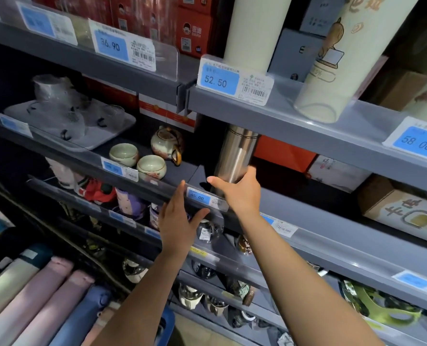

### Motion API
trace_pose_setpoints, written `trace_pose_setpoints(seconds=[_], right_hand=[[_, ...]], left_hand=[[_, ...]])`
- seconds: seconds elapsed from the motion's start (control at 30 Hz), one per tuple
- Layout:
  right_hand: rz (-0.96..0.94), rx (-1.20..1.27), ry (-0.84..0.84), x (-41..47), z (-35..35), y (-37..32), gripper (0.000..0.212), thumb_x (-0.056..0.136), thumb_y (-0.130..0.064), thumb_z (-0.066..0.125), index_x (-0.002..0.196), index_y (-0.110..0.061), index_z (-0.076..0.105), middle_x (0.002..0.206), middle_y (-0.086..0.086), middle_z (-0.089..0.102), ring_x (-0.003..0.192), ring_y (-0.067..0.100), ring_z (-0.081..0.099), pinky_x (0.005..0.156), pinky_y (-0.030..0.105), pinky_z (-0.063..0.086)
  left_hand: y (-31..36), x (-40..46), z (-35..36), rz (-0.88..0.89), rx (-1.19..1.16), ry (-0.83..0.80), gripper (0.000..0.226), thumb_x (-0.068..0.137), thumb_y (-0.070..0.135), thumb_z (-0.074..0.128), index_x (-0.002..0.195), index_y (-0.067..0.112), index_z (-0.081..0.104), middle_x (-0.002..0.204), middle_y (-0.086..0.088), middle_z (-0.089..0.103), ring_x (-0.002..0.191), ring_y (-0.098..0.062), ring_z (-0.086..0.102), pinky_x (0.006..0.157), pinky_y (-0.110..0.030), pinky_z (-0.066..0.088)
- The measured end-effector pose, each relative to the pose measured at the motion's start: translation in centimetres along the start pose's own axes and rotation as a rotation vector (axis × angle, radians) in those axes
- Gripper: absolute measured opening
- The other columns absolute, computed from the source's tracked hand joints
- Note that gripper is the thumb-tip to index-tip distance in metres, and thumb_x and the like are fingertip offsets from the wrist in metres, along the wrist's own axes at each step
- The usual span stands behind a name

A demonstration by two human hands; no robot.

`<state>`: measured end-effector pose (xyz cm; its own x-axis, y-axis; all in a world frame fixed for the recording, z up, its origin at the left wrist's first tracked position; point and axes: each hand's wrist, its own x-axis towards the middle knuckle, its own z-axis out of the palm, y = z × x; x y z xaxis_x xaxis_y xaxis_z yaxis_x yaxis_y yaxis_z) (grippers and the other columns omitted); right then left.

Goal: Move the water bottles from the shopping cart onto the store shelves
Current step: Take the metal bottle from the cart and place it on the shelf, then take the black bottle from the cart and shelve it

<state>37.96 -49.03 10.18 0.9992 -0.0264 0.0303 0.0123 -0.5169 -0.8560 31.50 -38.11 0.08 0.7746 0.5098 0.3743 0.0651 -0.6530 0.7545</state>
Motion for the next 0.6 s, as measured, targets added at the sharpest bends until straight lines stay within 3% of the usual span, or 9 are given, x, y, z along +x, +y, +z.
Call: trace_pose_setpoints(seconds=[0.13, 0.3, 0.4, 0.5, 0.6], right_hand=[[-0.002, -0.051, 0.016, 0.0, 0.0, 0.0, 0.064, 0.065, -0.047, 0.085, 0.101, -0.014, 0.043, 0.083, -0.006, 0.054, 0.079, 0.016, 0.057, 0.066, 0.030, 0.049], [-0.009, -0.078, -0.008, -0.5, -0.3, -0.2, 0.068, 0.066, -0.051, 0.082, 0.105, -0.014, 0.041, 0.087, -0.007, 0.056, 0.084, 0.017, 0.059, 0.069, 0.031, 0.049], [0.006, -0.121, -0.044, -1.0, -1.2, -0.3, 0.085, 0.064, -0.056, 0.081, 0.122, -0.012, 0.039, 0.113, 0.003, 0.060, 0.104, 0.025, 0.059, 0.082, 0.039, 0.051], [-0.016, -0.071, -0.058, -2.5, -2.6, -0.1, 0.109, 0.066, -0.052, 0.082, 0.147, -0.011, 0.021, 0.144, 0.008, 0.044, 0.129, 0.026, 0.046, 0.100, 0.040, 0.045], [-0.081, 0.016, -0.068, -5.3, -4.5, 0.7, 0.100, 0.072, -0.044, 0.081, 0.149, -0.017, 0.023, 0.147, 0.004, 0.041, 0.132, 0.020, 0.042, 0.106, 0.040, 0.040]], left_hand=[[-0.3, -0.1, 0.1, 0.029, 0.003, -0.006, 0.088, 0.076, 0.060, 0.057, 0.144, 0.007, 0.037, 0.135, -0.011, 0.056, 0.124, -0.029, 0.054, 0.101, -0.054, 0.041], [0.0, -0.1, -0.2, 0.009, -0.038, -0.092, 0.081, 0.083, 0.044, 0.064, 0.148, 0.012, 0.028, 0.145, -0.011, 0.046, 0.131, -0.030, 0.046, 0.105, -0.051, 0.038], [0.2, -0.9, -1.1, -0.026, -0.112, -0.050, 0.070, 0.085, 0.019, 0.069, 0.146, 0.013, 0.033, 0.140, -0.013, 0.049, 0.127, -0.031, 0.049, 0.101, -0.050, 0.044], [0.3, -2.6, -2.4, -0.029, -0.138, 0.007, 0.051, 0.086, 0.013, 0.068, 0.133, 0.011, 0.050, 0.127, -0.012, 0.058, 0.115, -0.028, 0.056, 0.096, -0.039, 0.046], [0.7, -5.2, -3.8, -0.049, -0.129, -0.007, 0.024, 0.088, 0.015, 0.065, 0.112, 0.011, 0.065, 0.107, -0.003, 0.069, 0.098, -0.021, 0.063, 0.082, -0.027, 0.045]])
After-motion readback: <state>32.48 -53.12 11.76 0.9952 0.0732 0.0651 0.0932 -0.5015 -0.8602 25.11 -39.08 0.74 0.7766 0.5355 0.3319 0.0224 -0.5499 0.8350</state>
